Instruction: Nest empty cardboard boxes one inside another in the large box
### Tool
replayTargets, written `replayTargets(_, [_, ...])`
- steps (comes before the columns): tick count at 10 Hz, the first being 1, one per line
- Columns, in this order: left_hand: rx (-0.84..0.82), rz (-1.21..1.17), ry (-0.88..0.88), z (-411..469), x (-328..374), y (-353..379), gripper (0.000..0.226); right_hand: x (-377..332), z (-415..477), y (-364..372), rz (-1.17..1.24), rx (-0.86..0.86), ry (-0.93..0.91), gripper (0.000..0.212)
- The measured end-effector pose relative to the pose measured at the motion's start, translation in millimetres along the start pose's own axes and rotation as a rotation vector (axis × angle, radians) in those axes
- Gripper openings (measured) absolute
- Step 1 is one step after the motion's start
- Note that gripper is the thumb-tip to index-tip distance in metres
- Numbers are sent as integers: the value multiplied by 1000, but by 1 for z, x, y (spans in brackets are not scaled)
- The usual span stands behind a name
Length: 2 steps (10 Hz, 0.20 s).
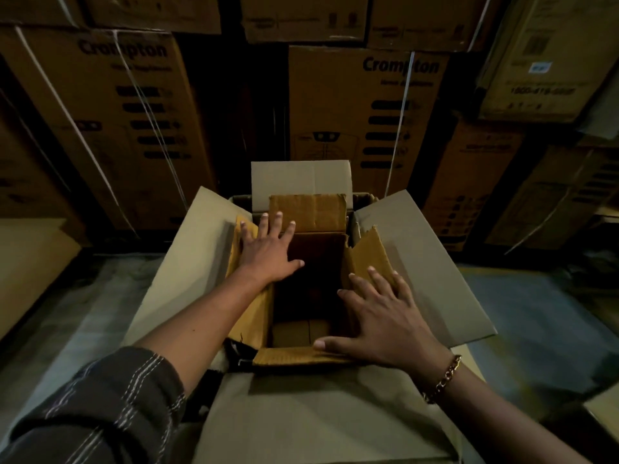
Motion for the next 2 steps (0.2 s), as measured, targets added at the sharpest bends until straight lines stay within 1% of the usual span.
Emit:
replayTargets(1, [26, 23, 14, -18, 0, -17, 95, 4, -2, -12, -23, 41, -5, 107])
replayTargets(2, [70, 60, 16, -34, -1, -33, 95, 9, -2, -24, -29, 84, 6, 99])
Point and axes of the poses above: each hand's wrist, its own z-axis towards the middle knuckle, its own y-axis out of the palm, x = y × z, the point moved 10 cm from there along z, towards the middle knuckle, and after that the axes turned 13 degrees about y, right-handed, at the moved point
